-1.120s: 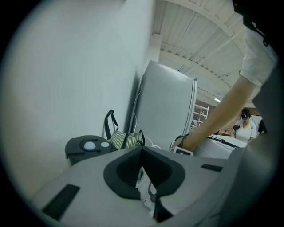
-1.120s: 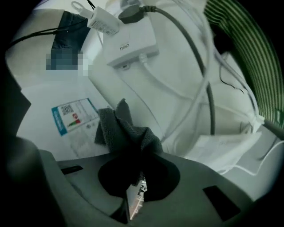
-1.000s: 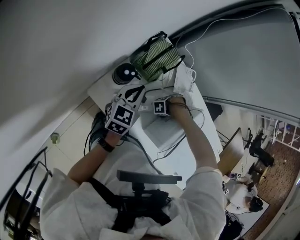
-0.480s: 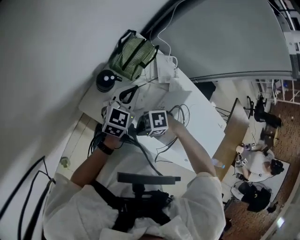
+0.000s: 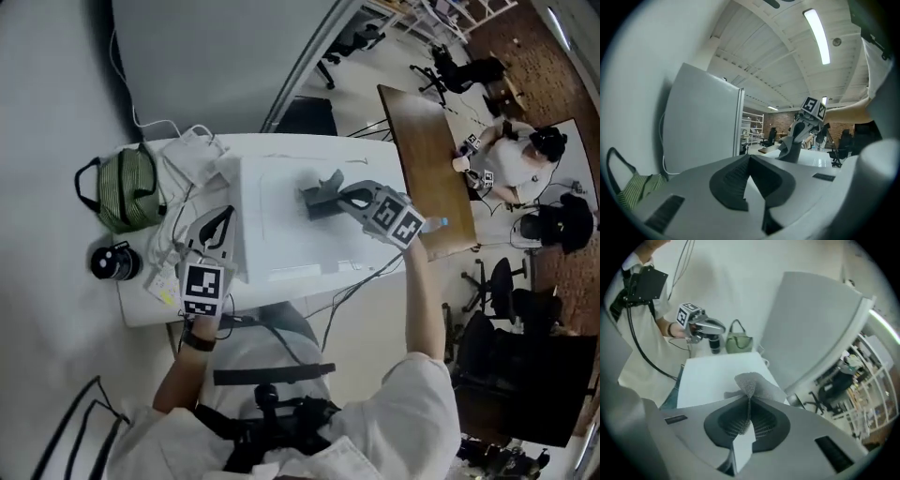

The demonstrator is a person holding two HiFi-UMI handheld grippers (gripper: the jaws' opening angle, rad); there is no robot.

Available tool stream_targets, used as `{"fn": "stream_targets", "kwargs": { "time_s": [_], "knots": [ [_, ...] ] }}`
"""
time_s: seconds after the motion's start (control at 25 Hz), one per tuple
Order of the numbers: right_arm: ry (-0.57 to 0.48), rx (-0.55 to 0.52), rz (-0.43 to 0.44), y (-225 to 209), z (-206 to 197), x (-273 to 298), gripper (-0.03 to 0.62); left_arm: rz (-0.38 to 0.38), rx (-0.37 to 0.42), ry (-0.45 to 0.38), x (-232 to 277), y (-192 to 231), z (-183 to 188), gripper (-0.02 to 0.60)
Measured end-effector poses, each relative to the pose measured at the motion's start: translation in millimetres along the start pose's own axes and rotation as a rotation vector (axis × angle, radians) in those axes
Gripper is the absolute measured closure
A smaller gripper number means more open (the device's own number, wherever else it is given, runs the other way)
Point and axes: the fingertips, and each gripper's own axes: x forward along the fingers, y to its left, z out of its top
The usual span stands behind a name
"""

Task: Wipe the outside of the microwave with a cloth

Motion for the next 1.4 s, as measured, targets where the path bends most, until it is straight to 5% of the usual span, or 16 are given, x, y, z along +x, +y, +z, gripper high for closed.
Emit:
{"fn": "stream_targets", "kwargs": {
  "time_s": [0.16, 0.32, 0.52, 0.64, 0.8, 0.96, 1.08, 1.2, 1.4],
  "knots": [
    [0.082, 0.117, -0.153, -77, -148, -52, 0.576, -0.042, 0.073, 0.014, 53, -82, 27, 0.558],
    [0.117, 0.111, -0.145, -138, -267, -70, 0.576, 0.003, 0.097, 0.025, 125, -173, 44, 0.558],
    [-0.097, 0.073, -0.125, -185, -313, -55, 0.576, 0.008, 0.095, 0.094, 215, -302, 61, 0.558],
    [-0.076, -0.016, -0.097, -198, -353, -49, 0.577, -0.020, 0.104, 0.138, 266, -389, 67, 0.558],
    [-0.014, -0.093, -0.016, -145, -405, -41, 0.576, 0.003, 0.111, 0.195, 297, -423, 50, 0.558],
    [0.171, -0.359, 0.197, -8, -468, -26, 0.574, -0.003, 0.100, 0.237, 321, -433, 34, 0.558],
    [0.176, -0.385, 0.337, 66, -501, -19, 0.574, -0.039, 0.093, 0.245, 342, -446, 31, 0.558],
    [0.151, -0.322, 0.391, 72, -507, -15, 0.574, -0.068, 0.091, 0.248, 355, -456, 29, 0.558],
    [0.105, -0.206, 0.366, -6, -489, 0, 0.574, -0.074, 0.154, 0.268, 361, -461, 29, 0.558]
  ]
}}
